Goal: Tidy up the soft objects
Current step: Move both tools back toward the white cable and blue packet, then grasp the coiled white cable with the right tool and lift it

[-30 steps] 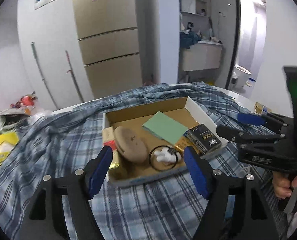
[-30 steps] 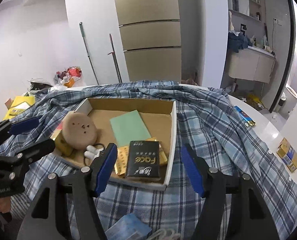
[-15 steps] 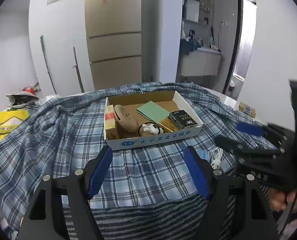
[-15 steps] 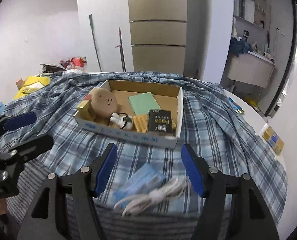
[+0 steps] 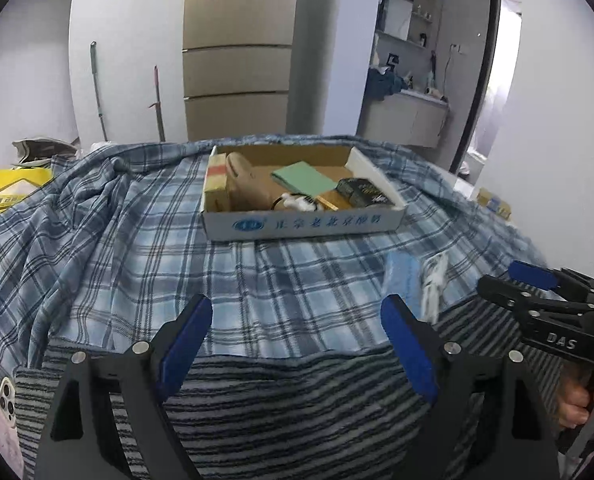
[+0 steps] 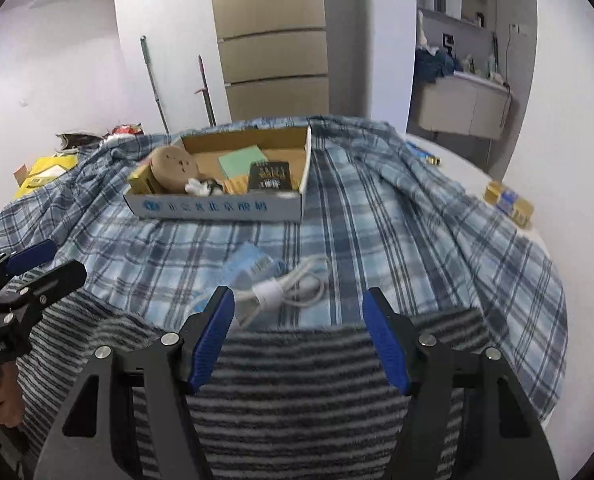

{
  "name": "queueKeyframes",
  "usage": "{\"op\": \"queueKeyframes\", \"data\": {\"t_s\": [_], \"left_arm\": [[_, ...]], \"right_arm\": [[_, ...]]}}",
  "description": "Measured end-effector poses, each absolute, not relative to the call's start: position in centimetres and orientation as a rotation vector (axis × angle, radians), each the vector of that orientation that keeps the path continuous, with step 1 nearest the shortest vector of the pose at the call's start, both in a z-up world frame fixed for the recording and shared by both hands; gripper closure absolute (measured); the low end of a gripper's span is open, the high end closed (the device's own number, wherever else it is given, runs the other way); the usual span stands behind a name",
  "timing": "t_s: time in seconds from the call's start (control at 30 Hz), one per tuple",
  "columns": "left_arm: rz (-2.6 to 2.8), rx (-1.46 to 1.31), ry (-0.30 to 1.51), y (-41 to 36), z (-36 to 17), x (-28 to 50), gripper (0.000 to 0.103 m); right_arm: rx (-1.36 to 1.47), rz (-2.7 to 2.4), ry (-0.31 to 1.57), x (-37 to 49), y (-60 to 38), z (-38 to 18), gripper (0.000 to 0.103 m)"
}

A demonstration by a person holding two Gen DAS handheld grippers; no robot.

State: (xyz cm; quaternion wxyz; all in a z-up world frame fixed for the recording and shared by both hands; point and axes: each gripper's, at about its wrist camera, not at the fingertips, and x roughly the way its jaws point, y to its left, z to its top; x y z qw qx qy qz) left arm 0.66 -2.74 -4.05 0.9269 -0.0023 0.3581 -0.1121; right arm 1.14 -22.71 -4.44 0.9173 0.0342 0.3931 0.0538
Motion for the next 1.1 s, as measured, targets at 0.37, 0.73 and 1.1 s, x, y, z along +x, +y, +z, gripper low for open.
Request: {"op": "queueKeyframes", "data": {"t_s": [0.37,0.73,1.1], "left_arm": [[-0.228,0.001,0.787,-2.8,-6.2,1.8,0.014],[-0.249,-0.023,0.835,-2.6,-7.1,2.5,0.014],[-0.255,0.002,0.870,-3.2,-8.0,2.7,0.014]], "right_arm": [[0.104,0.119,0.872,2.1,-22.4,-5.7,0.037],[0.404,0.191,1.056,6.3,-22.3,-7.9,0.037],[0.328,0.182,1.055,6.7,-21.3,-8.2,0.079]]}}
